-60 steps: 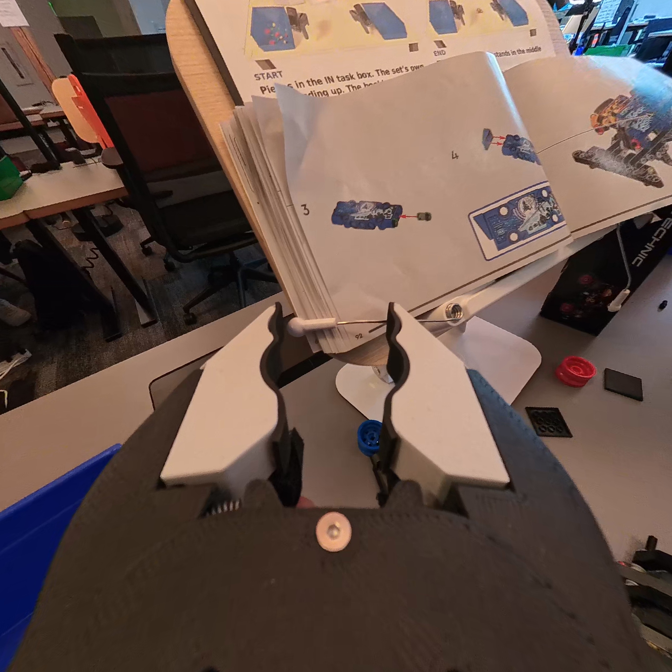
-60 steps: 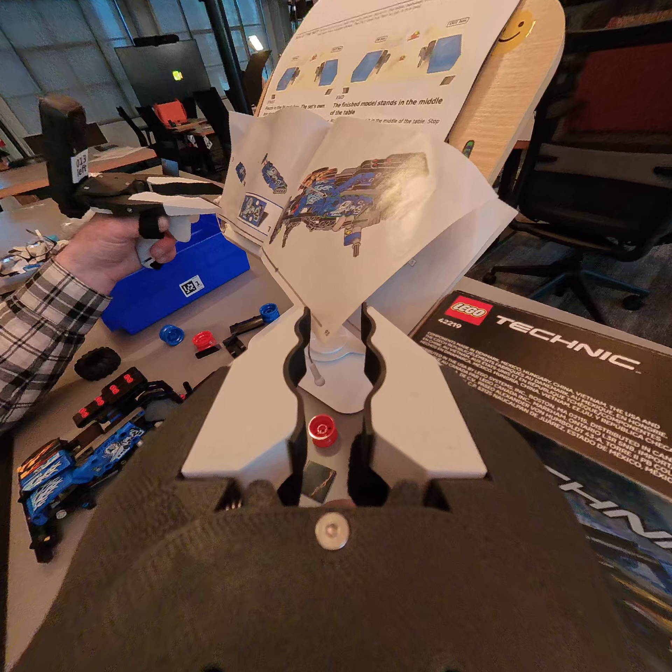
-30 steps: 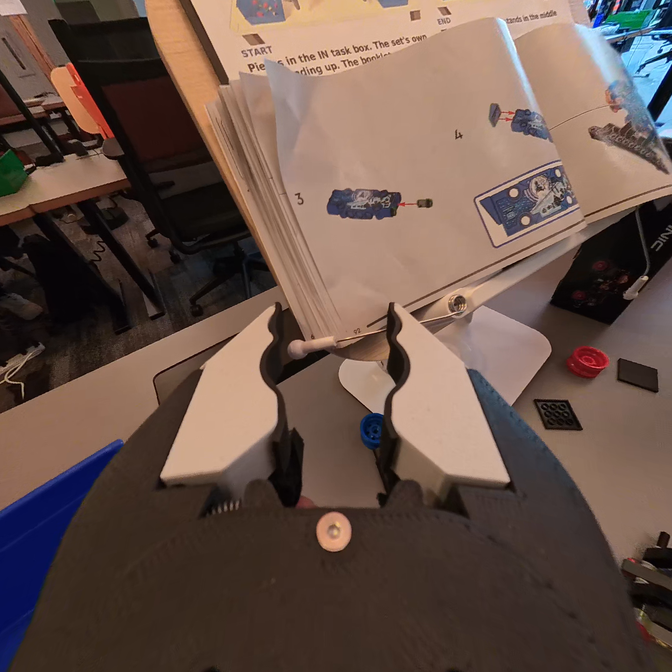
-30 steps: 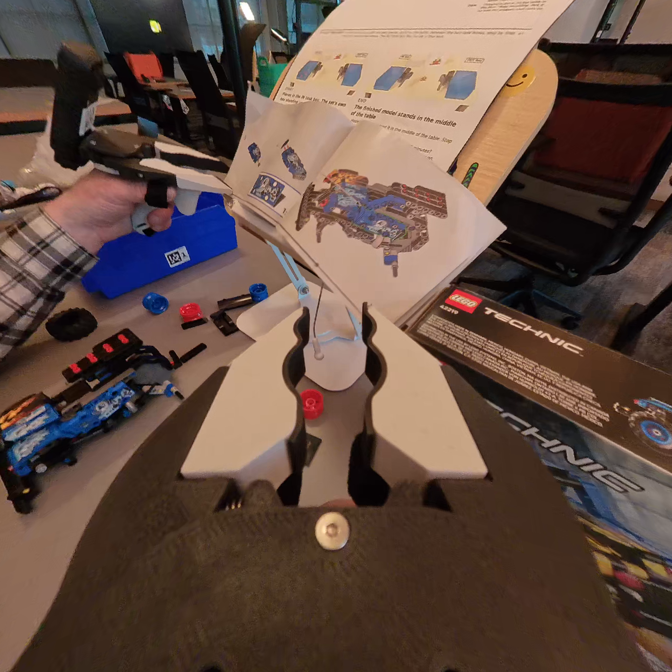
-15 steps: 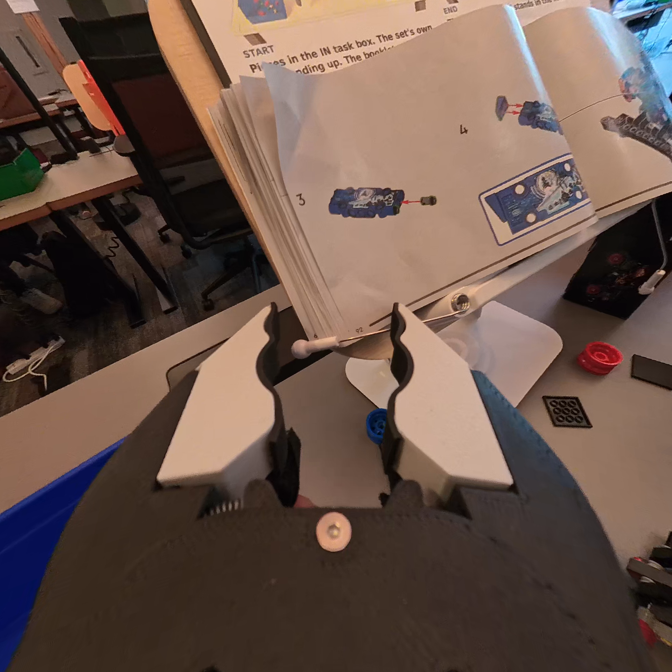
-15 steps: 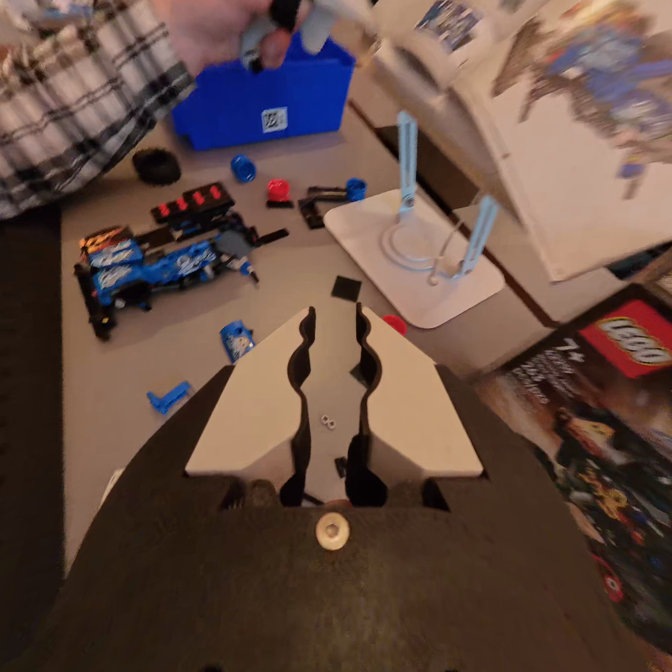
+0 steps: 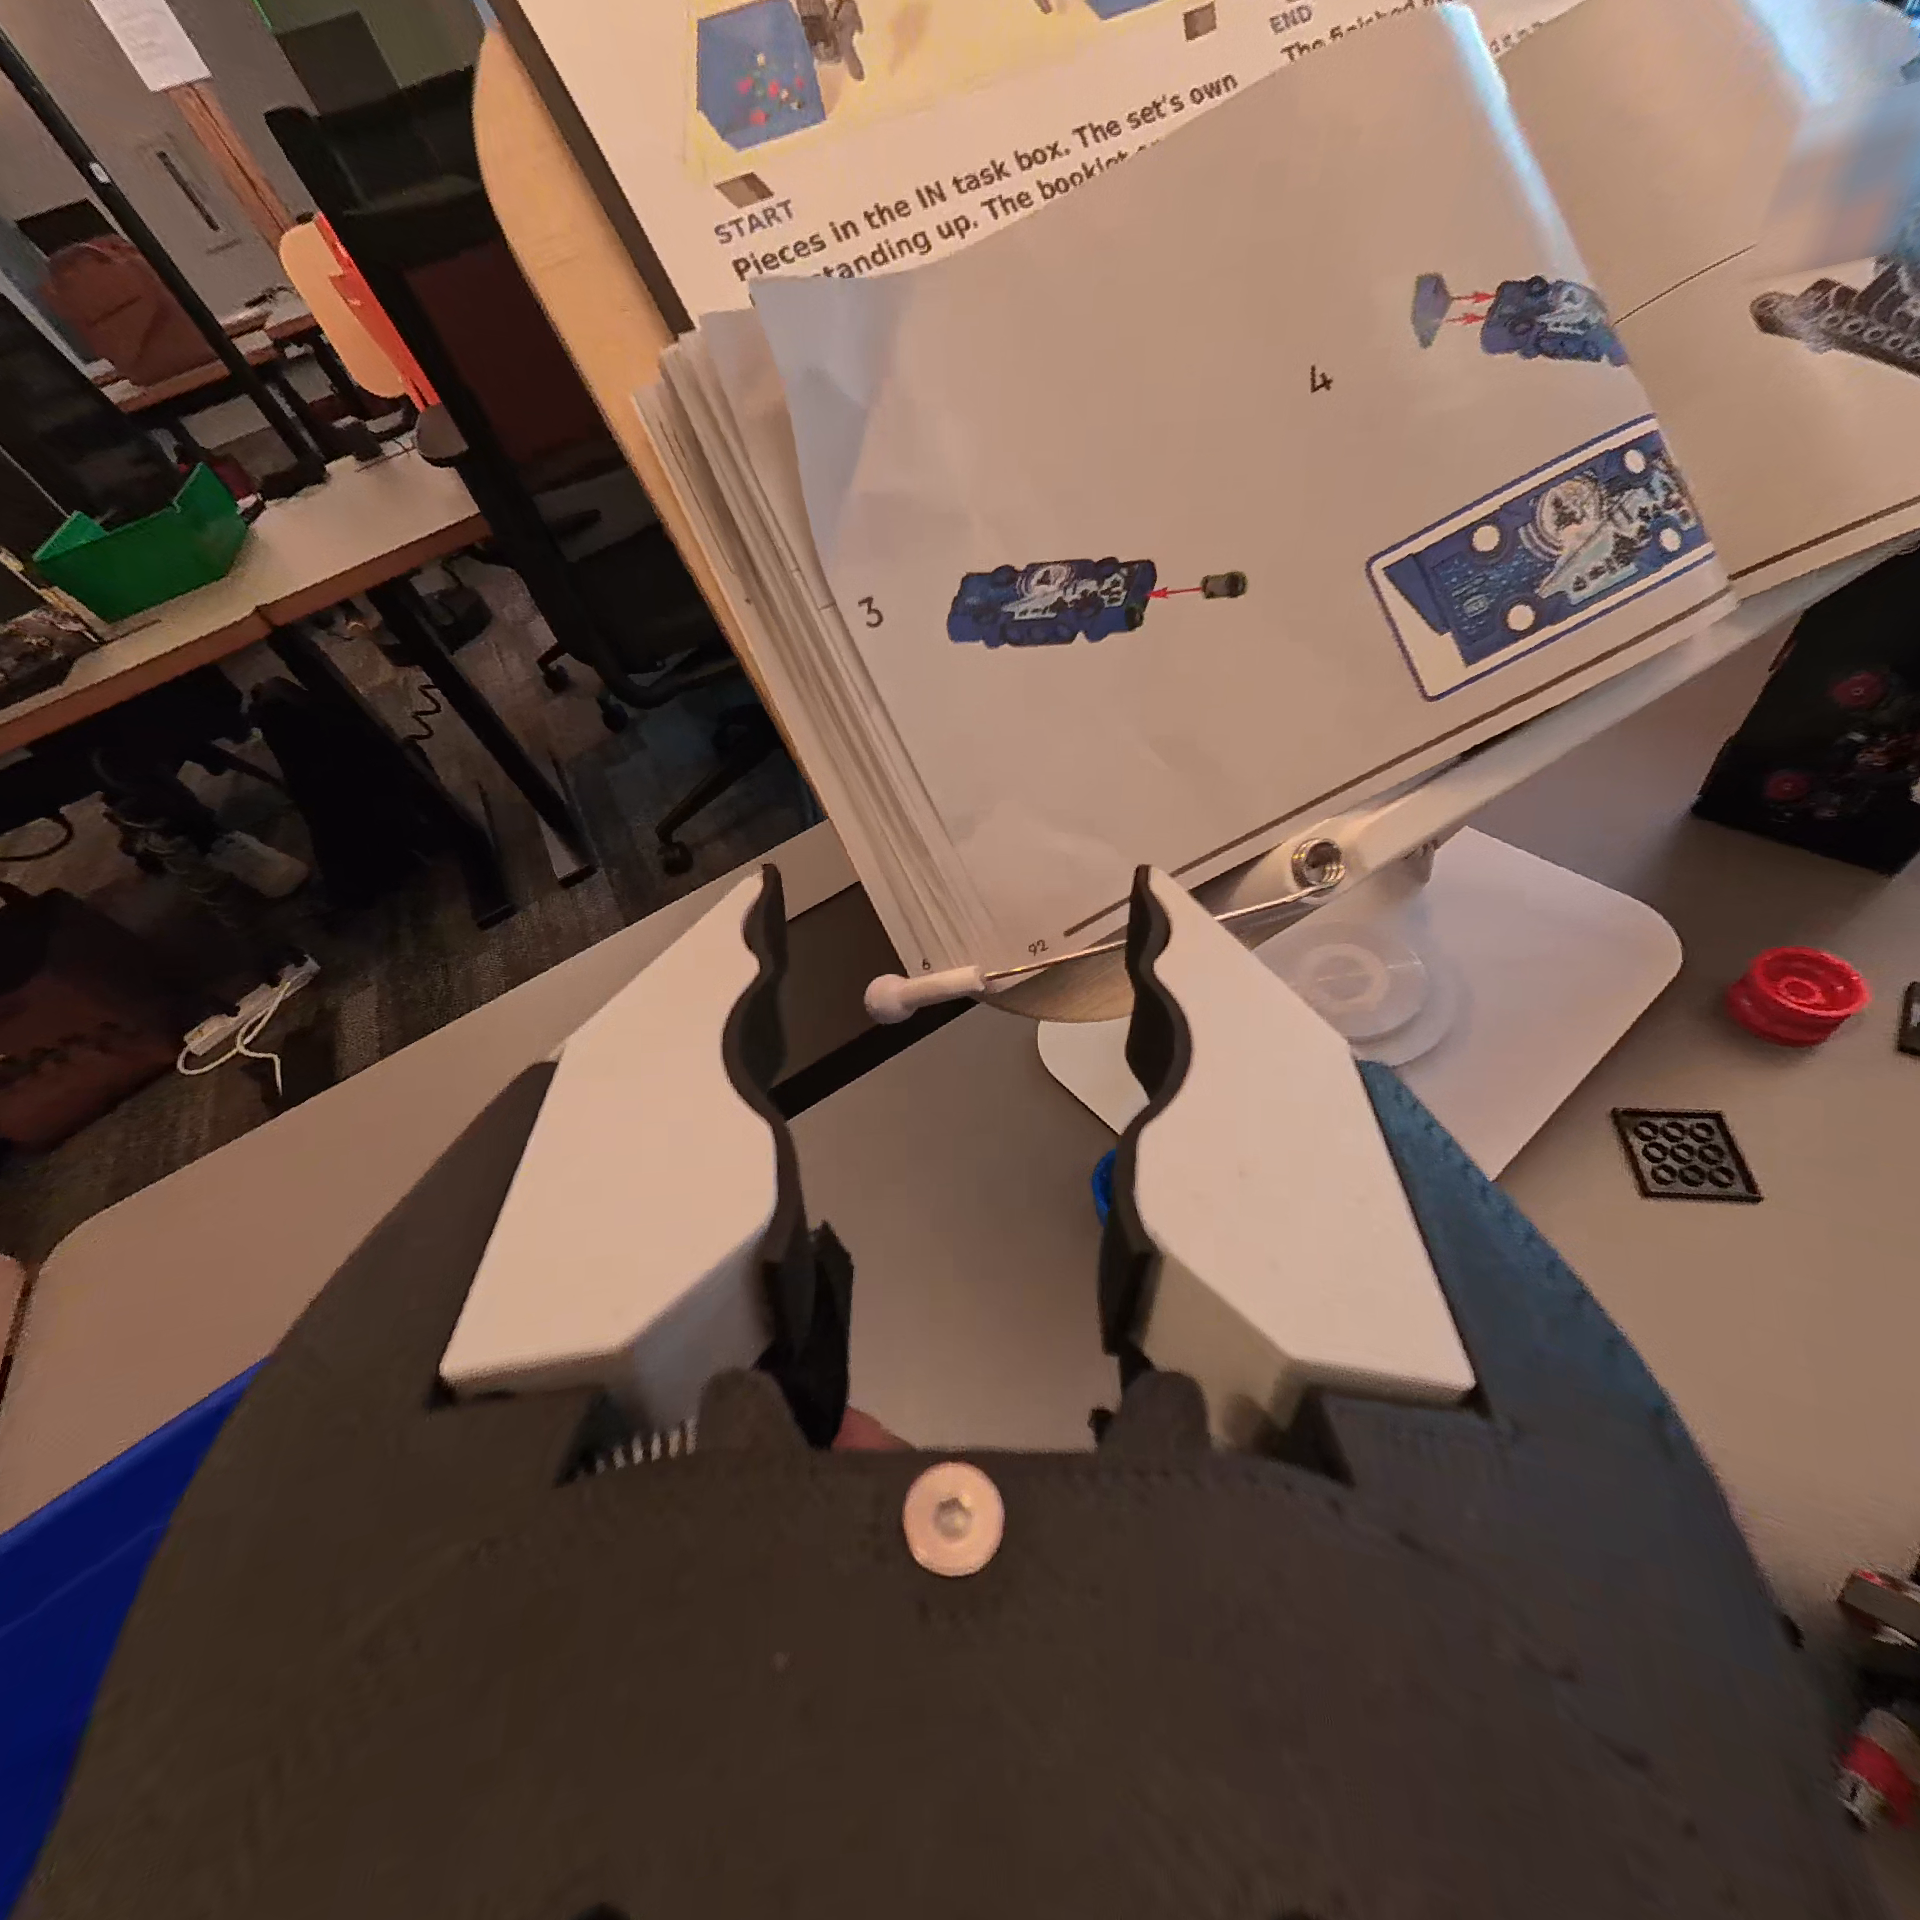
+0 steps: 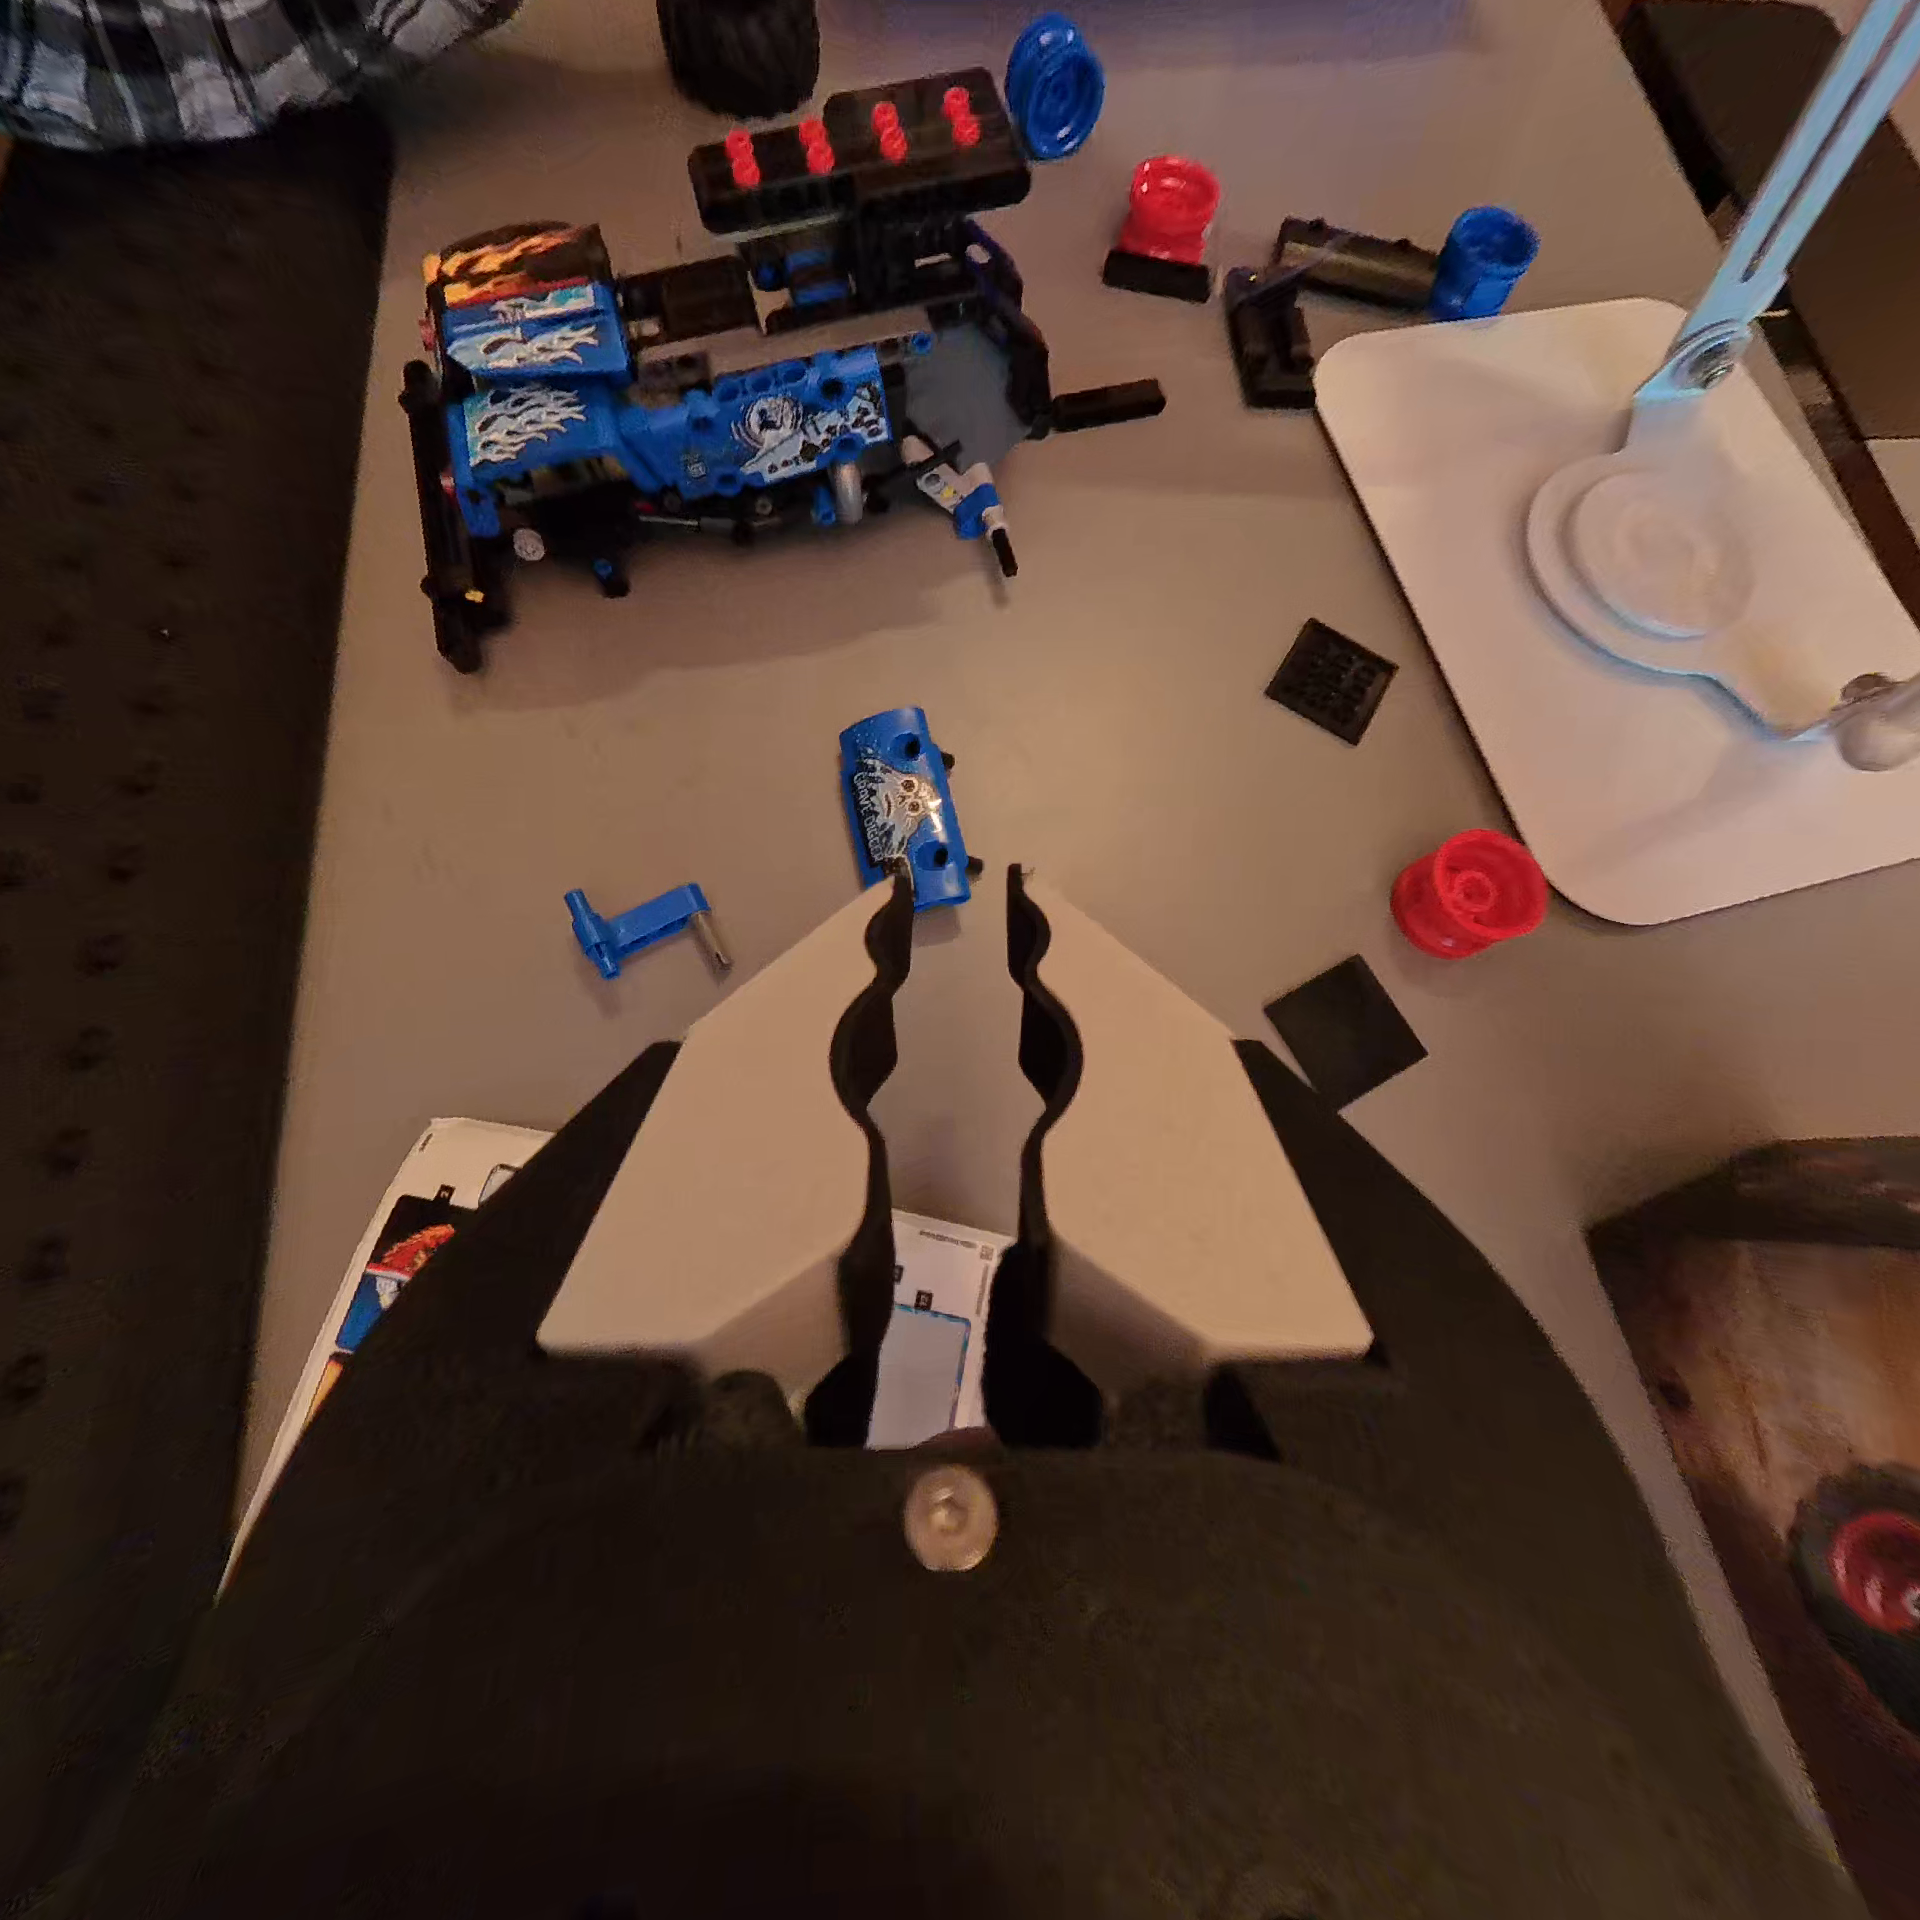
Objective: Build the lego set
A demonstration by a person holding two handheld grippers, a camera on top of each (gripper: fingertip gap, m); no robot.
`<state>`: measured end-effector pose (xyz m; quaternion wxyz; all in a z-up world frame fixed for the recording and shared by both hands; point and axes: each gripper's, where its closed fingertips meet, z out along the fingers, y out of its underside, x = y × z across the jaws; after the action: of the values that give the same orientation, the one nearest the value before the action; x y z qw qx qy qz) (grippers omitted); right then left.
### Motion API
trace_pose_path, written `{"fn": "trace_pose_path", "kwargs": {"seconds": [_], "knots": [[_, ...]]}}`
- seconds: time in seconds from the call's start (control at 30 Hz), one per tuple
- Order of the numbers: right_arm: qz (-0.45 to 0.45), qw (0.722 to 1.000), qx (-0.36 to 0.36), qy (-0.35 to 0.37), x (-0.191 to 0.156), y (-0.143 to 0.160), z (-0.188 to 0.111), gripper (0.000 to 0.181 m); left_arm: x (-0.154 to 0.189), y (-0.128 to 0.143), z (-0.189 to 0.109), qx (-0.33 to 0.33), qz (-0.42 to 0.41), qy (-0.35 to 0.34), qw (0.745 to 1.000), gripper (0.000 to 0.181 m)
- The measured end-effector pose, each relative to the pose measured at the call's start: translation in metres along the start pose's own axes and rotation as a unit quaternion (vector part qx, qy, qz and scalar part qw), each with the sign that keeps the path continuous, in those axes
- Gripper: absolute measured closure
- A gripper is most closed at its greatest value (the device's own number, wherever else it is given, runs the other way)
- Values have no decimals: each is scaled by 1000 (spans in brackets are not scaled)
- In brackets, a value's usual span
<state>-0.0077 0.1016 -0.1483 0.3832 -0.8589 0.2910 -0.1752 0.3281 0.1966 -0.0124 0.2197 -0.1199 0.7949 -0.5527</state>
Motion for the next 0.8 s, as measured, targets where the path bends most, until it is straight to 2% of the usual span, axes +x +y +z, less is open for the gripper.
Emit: {"fn": "trace_pose_path", "kwargs": {"seconds": [0.13, 0.27, 0.47, 0.8], "knots": [[-8, 1000, -1, 3, 0, 1, 4, 164, 2, 1, 4, 3, 8, -3, 1000, 121], [-8, 999, 30, 14, 3, -13, -1, 164, 4, -5, 5, 22, 4, -5, 1000, 127], [-17, 998, 53, 34, 8, -32, -1, 164, 2, -4, 17, 38, -47, -19, 998, 125], [0, 998, 50, 41, 14, -22, 2, 164, -1, 7, 11, 6, -66, 9, 998, 125]]}}
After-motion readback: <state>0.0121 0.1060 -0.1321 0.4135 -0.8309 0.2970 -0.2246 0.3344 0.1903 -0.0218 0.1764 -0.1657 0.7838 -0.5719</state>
